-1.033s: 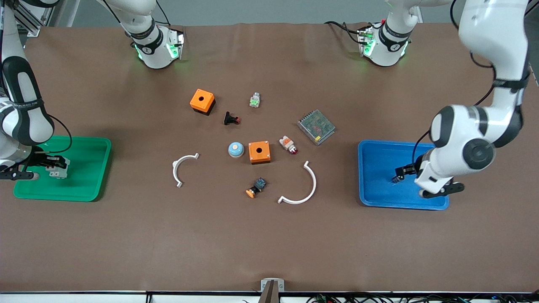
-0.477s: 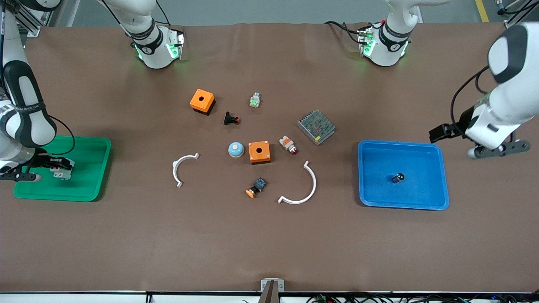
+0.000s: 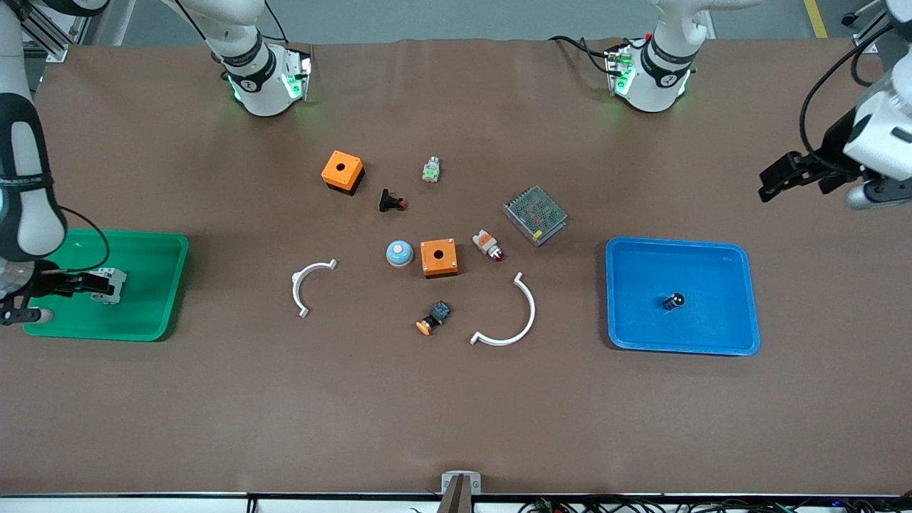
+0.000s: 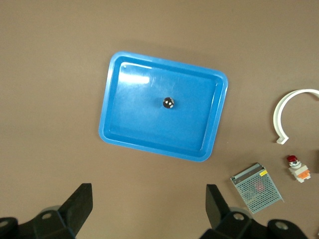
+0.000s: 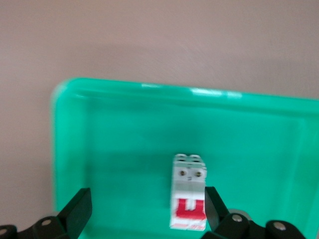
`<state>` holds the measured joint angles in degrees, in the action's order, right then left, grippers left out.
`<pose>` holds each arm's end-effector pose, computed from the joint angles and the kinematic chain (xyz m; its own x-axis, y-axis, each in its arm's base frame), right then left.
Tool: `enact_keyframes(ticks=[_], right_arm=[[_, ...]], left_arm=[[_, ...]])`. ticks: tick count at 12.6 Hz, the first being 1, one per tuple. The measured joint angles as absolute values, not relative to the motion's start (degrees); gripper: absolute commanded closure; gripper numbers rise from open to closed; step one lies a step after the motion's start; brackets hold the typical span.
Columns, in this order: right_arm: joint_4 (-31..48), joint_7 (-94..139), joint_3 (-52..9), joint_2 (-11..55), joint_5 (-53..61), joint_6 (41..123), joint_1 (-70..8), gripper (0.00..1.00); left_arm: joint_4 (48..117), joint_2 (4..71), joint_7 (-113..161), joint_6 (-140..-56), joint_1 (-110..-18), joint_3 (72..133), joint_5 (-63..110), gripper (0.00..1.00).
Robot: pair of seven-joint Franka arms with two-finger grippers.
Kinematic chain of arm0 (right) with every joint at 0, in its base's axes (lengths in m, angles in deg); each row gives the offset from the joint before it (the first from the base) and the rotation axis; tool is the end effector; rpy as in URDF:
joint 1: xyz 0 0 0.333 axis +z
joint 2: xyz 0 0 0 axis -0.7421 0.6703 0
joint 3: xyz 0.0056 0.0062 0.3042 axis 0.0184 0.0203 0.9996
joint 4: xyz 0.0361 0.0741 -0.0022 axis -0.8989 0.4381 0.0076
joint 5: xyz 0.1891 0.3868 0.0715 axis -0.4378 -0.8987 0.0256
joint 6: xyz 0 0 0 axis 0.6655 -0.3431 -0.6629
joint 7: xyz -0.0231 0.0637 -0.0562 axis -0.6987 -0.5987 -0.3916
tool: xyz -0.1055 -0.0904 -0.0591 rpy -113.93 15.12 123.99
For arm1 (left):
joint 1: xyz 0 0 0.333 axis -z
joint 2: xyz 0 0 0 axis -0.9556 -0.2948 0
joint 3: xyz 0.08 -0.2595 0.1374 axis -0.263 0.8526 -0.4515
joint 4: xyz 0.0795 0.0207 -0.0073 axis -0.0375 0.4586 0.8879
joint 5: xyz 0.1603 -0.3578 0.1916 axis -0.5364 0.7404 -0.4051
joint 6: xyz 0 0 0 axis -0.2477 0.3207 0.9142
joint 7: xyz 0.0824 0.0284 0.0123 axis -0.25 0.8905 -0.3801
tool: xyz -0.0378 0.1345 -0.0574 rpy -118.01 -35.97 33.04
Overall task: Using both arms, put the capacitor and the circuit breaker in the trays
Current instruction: 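Lower the breaker into the green tray with the right gripper while the left gripper withdraws, then open the right gripper and lift it away from the green tray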
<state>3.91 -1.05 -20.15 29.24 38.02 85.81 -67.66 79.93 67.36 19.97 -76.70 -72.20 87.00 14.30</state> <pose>0.6433 -0.2753 0.2183 0.9950 0.0636 -0.0771 0.0598 -0.9969 -0.0512 0.5855 -0.0345 0.5557 0.9909 0.1279 0.0429 0.1280 -0.9918 0.0005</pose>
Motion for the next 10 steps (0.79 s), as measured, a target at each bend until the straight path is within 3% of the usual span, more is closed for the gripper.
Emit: enact_keyframes(ticks=[3, 10], right_arm=[[-2.81, 5.30, -20.02, 27.31, 38.49, 75.98, -61.91, 0.00], [-3.13, 23.64, -19.83, 22.74, 40.11, 67.38, -48.60, 0.00]], left_arm=[[75.57, 64.91, 19.97, -76.37, -72.14, 87.01, 14.30, 0.00], [72.15, 61.86, 20.83, -76.04, -72.15, 86.99, 14.30, 0.00]])
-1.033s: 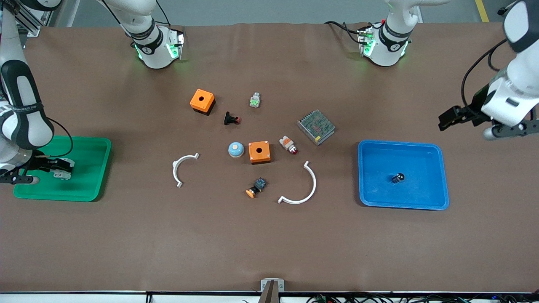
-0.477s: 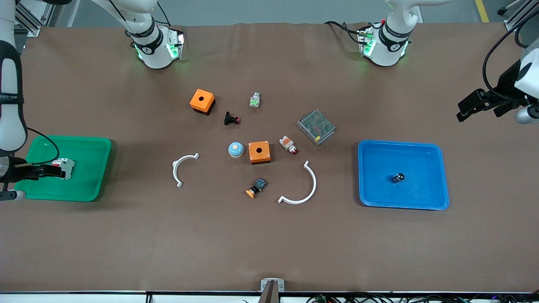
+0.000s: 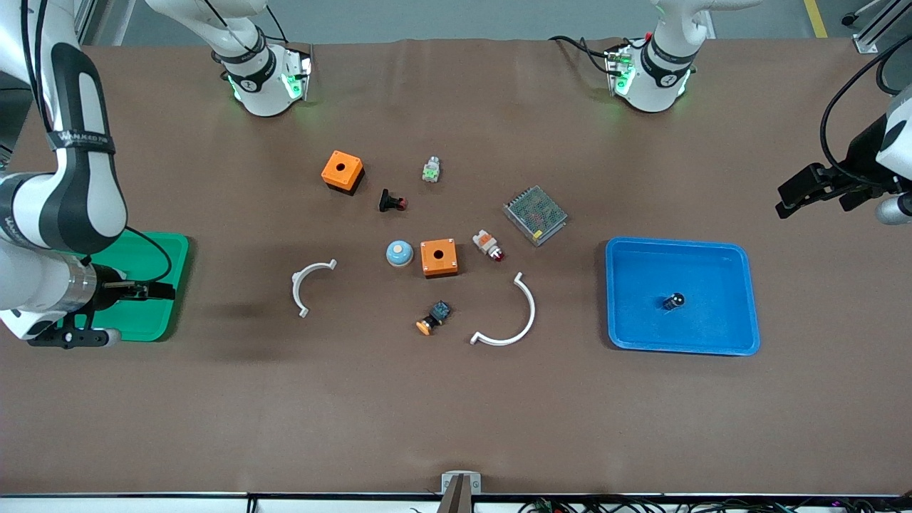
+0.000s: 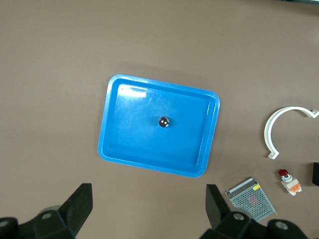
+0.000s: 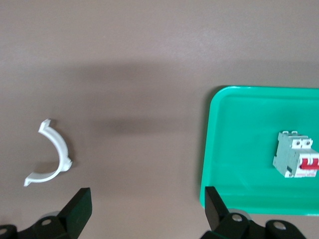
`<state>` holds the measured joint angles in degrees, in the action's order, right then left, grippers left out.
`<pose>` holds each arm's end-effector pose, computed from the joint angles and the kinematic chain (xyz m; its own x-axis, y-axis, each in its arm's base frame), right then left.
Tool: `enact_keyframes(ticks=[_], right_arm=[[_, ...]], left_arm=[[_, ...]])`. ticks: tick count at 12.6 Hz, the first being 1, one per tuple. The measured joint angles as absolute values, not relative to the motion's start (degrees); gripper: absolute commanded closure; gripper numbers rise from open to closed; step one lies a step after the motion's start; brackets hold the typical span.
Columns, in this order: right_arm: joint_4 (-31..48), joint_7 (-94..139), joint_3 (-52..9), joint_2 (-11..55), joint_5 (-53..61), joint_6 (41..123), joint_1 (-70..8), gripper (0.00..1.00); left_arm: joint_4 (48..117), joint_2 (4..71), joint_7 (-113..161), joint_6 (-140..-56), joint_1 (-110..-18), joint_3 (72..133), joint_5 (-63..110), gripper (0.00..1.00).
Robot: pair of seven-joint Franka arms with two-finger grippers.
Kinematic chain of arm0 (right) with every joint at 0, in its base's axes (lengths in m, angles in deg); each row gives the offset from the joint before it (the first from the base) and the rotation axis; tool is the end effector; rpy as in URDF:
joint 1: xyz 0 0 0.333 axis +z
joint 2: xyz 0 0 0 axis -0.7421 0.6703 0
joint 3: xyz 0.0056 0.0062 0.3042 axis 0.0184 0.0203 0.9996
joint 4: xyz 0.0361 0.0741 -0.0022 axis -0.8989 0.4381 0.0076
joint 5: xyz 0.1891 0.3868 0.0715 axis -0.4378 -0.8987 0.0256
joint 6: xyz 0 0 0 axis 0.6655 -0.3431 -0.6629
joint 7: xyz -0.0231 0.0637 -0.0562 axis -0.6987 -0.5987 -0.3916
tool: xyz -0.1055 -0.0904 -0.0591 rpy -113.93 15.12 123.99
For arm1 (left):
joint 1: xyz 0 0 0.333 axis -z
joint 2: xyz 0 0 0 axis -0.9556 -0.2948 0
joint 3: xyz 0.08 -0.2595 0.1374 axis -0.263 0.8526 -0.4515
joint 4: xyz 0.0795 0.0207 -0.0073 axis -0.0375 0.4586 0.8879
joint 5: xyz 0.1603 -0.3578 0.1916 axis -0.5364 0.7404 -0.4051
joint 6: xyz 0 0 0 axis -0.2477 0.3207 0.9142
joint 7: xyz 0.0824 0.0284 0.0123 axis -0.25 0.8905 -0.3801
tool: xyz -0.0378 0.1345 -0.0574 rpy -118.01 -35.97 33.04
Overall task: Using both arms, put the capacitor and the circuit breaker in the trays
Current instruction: 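Open the right gripper and lift it away from the green tray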
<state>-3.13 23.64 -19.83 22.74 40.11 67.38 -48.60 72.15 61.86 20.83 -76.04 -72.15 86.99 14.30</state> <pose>0.6880 -0.0467 0.3350 0.9840 -0.0117 -0.1776 -0.0121 -0.9999 -0.0012 0.6162 -0.0358 0.5685 0.9912 0.1125 0.0700 0.1122 -0.9936 0.0092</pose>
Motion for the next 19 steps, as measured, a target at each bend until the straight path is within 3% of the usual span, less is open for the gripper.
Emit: enact_keyframes(ticks=[5, 9, 19], right_arm=[[-3.04, 23.66, -19.88, 13.60, 40.12, 56.15, -48.02, 0.00], [-1.47, 23.67, -19.83, 7.74, 40.12, 54.47, -46.78, 0.00], [-0.79, 23.73, -20.62, 7.40, 40.15, 54.87, -46.79, 0.00]], left_arm=[[72.02, 61.05, 20.91, -75.94, -72.13, 87.01, 14.30, 0.00], [71.78, 61.02, 22.05, -75.93, -72.13, 87.00, 14.30, 0.00], [71.49, 61.02, 24.35, -75.88, -72.14, 87.00, 14.30, 0.00]])
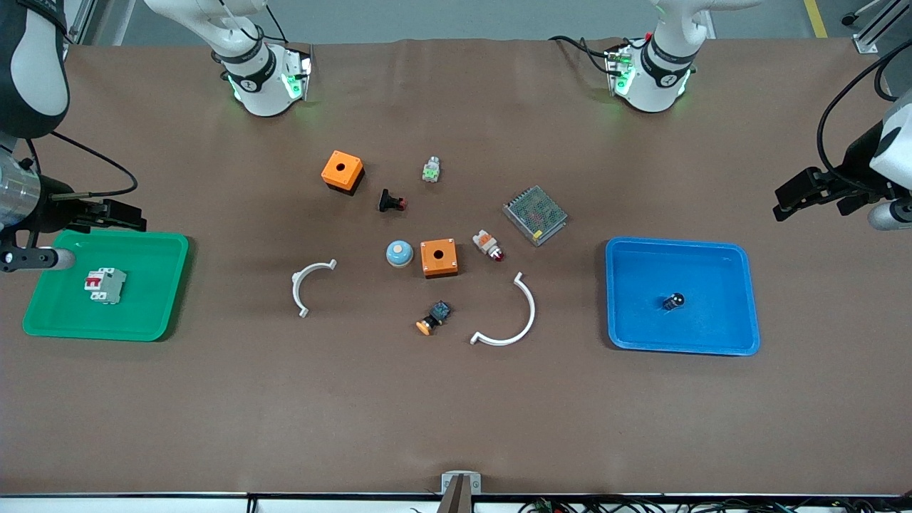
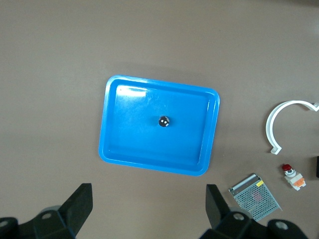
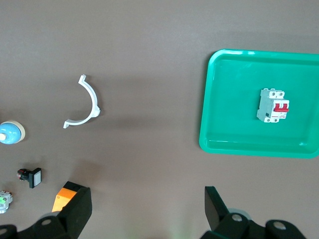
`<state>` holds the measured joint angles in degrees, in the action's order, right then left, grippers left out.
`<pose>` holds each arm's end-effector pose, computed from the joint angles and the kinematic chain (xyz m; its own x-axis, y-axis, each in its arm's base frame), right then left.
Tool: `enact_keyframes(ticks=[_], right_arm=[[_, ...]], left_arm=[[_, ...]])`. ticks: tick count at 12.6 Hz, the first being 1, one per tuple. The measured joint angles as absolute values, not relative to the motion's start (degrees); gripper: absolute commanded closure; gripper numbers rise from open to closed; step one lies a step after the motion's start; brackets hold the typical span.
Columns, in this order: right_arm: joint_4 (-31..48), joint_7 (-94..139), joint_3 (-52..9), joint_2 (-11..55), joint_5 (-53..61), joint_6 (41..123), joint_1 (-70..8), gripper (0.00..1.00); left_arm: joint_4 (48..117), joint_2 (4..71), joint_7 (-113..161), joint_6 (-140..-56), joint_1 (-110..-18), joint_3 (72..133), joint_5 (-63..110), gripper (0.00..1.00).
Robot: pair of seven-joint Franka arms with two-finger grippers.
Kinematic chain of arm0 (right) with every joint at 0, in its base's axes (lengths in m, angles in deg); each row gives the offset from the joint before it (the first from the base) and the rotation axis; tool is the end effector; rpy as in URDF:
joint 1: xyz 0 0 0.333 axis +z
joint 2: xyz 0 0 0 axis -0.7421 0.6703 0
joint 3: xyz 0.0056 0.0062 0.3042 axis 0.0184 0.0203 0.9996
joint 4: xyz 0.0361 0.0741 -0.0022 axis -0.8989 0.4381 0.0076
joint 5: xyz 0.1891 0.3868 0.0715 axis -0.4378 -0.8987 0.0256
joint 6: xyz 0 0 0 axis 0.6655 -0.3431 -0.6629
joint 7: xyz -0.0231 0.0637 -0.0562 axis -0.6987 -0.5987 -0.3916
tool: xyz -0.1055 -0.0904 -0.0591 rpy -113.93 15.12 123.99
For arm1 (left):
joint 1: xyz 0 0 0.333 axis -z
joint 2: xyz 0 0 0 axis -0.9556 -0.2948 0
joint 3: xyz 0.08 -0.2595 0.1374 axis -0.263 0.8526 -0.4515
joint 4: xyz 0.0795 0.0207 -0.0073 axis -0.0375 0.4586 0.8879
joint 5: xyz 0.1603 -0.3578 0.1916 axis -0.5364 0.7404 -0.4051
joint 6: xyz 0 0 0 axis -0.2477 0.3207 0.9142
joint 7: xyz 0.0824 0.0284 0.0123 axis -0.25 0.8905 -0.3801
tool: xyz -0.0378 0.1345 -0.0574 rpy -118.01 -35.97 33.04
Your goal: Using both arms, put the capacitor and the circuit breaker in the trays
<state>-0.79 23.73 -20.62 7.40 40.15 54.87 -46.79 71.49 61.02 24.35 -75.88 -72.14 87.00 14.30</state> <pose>0.6251 -0.0321 0.4782 0.9857 0.0058 -0.1687 0.0033 -0.9999 -0.0151 0.6200 -0.0361 0.5652 0.9966 0.0510 0.0645 0.0508 -0.9987 0.0049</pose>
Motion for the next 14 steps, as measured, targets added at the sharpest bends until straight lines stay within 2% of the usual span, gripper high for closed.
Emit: enact_keyframes(ticks=[5, 11, 14], right_arm=[[-5.03, 23.73, -21.07, 7.28, 40.18, 49.86, -48.48, 0.00], [-5.54, 23.72, -20.91, 7.14, 40.17, 47.90, -48.79, 0.00], [-5.65, 23.68, -20.38, 4.74, 40.15, 47.60, -48.42, 0.00]], left_arm=[[71.40, 61.02, 25.90, -73.85, -72.17, 86.98, 14.65, 0.00], [71.36, 61.02, 24.01, -70.69, -72.17, 86.95, 16.73, 0.00], [71.34, 61.02, 24.01, -70.52, -72.18, 86.94, 16.74, 0.00]])
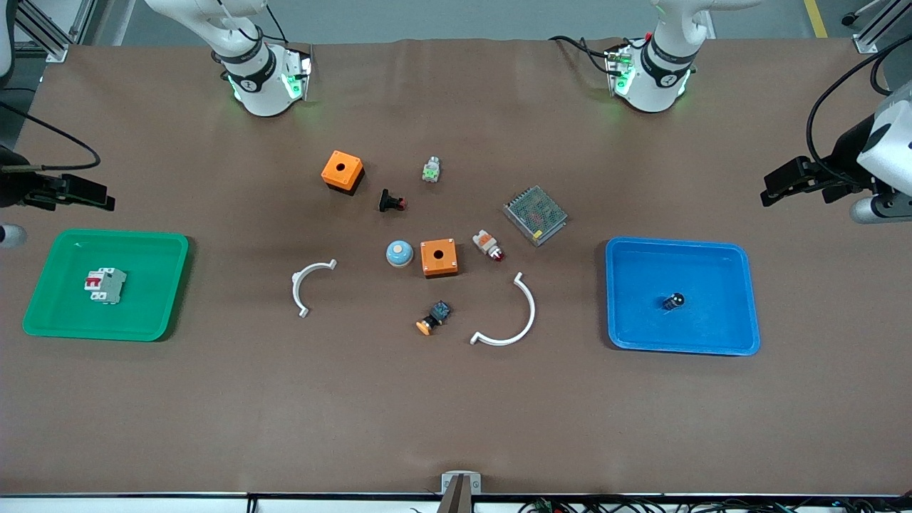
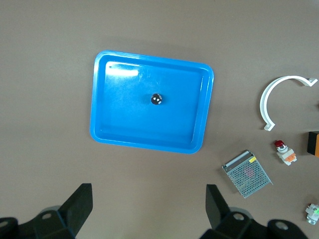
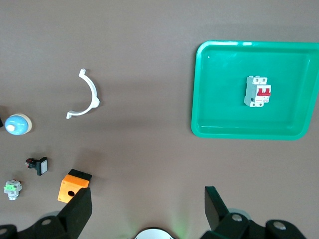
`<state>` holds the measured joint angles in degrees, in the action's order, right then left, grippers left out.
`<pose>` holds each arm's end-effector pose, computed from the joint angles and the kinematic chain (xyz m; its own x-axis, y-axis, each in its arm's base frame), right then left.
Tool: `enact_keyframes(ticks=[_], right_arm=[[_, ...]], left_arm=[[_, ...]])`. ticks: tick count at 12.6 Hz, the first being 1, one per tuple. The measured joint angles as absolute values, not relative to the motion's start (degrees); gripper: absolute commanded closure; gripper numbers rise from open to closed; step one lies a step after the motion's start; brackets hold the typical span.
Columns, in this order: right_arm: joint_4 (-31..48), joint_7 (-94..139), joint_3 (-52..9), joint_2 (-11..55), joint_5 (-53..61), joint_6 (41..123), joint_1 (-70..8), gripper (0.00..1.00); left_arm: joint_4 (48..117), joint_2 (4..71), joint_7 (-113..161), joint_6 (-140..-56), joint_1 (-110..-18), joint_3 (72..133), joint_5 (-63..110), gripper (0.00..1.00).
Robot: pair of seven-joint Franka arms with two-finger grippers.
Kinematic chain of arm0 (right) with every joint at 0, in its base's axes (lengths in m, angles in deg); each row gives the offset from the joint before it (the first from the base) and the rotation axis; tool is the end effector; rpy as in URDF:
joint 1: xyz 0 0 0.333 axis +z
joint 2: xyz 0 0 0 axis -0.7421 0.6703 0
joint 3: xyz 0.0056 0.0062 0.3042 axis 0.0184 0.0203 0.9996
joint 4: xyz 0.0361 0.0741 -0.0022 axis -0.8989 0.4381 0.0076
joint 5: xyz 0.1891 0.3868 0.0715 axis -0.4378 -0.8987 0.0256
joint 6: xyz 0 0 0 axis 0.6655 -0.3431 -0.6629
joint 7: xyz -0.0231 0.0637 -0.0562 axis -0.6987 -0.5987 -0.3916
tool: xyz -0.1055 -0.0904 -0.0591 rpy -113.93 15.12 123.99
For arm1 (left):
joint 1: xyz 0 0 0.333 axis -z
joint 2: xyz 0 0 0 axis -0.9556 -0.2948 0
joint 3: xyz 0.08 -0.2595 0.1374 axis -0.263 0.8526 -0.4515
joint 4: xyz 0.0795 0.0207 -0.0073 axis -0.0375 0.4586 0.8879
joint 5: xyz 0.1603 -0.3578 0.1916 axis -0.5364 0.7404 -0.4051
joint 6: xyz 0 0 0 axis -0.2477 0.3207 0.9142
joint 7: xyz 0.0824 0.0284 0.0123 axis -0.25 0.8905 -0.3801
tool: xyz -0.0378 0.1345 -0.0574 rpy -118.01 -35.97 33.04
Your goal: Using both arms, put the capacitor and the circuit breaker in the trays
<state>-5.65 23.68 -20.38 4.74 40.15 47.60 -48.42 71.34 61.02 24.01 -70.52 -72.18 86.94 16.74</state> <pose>0.6049 -0.0459 0.5409 0.9863 -0.0149 -0.1643 -0.0183 -0.9996 -0.0193 0.6059 -0.0406 0.5582 0.9978 0.0581 -0.0307 0.0592 -0.9976 0.0370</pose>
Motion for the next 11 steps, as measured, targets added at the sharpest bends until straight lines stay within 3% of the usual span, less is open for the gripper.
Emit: enact_keyframes(ticks=[4, 7, 11], right_arm=[[-4.21, 23.69, -20.05, 0.25, 40.14, 47.99, -47.16, 0.00], [1.27, 23.69, -20.59, -3.30, 40.15, 51.45, -47.31, 0.00], [3.08, 23.69, -20.92, -4.54, 40.15, 52.13, -48.75, 0.00]], left_arm=[[71.30, 61.03, 24.01, -70.27, -72.18, 86.94, 16.74, 0.00], [71.28, 61.03, 24.01, -70.25, -72.18, 86.94, 16.74, 0.00], [71.28, 61.03, 24.01, -70.21, -72.18, 86.93, 16.74, 0.00]])
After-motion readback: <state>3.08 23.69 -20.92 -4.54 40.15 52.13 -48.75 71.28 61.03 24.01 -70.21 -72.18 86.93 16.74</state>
